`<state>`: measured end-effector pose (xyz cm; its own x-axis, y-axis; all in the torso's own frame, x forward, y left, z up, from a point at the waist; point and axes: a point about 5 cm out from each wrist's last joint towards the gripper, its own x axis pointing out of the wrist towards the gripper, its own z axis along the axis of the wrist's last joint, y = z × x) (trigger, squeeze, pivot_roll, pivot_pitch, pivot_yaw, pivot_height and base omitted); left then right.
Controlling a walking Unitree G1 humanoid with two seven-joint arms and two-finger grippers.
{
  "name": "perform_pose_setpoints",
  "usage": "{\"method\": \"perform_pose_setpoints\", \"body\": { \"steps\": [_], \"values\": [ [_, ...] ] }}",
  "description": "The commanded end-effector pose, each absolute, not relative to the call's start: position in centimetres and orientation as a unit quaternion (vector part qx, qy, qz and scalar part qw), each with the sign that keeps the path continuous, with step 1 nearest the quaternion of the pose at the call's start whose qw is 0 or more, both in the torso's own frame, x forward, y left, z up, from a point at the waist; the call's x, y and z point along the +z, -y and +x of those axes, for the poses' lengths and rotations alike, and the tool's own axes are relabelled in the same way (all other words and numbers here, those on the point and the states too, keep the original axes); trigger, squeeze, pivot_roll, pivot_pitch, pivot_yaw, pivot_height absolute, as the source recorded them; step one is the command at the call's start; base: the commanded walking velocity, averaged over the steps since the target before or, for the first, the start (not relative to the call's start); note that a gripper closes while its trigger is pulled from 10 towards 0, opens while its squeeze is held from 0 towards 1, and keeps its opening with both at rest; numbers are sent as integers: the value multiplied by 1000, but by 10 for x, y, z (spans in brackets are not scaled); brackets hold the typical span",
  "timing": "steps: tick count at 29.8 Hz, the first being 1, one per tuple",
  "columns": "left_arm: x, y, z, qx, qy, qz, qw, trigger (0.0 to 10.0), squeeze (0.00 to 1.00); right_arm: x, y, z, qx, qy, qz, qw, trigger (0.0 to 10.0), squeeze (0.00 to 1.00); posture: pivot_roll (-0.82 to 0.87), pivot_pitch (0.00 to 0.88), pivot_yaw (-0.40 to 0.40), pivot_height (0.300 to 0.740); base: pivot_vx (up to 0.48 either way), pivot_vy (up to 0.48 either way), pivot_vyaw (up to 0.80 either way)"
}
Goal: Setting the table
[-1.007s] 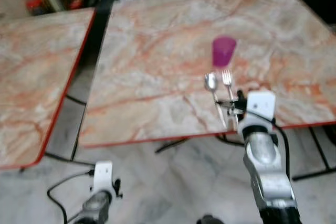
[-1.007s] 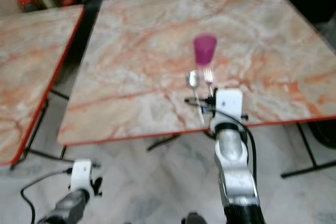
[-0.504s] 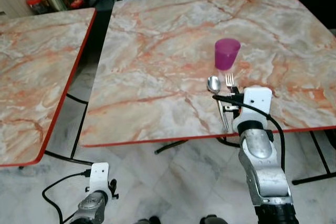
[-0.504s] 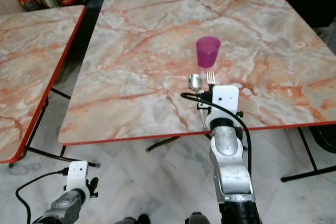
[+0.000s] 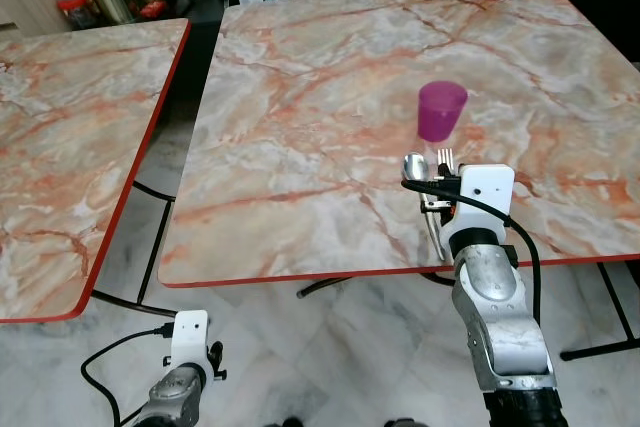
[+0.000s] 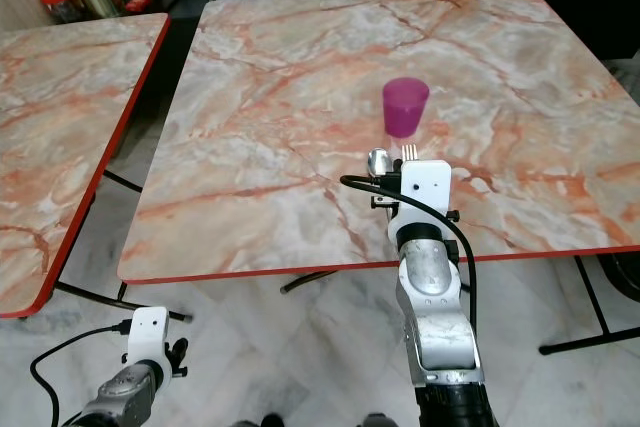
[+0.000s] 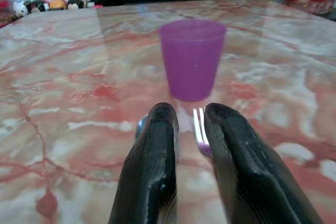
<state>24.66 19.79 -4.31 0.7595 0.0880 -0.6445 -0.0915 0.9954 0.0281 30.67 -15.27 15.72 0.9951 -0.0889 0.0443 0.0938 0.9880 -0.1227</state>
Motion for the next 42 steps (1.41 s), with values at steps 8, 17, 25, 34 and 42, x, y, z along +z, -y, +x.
{"method": "perform_pose_setpoints", "body": {
  "steps": [8,17,25,34,42],
  "values": [
    [-45,-201,244,53,-347,-1,936,10000,0,162,149,303,-44,16,-57,997,10000,0,-180,185,125,740,208,0,0],
    [-44,-201,245,54,-346,-3,937,10000,0,165,147,295,-42,3,-68,997,10000,0,-186,208,131,740,0,0,0],
    [-42,-199,249,53,-343,-3,938,10000,0,157,152,290,-78,-46,-52,995,10000,0,-184,222,140,740,0,0,0],
    [-42,-197,249,51,-345,-1,937,10000,0,157,154,293,-91,-90,-48,991,10000,0,-177,225,144,740,0,0,0],
    [-43,-200,247,52,-346,-1,937,10000,0,161,148,294,-74,-92,-46,992,10000,0,-177,220,146,740,0,0,0]
  ]
}}
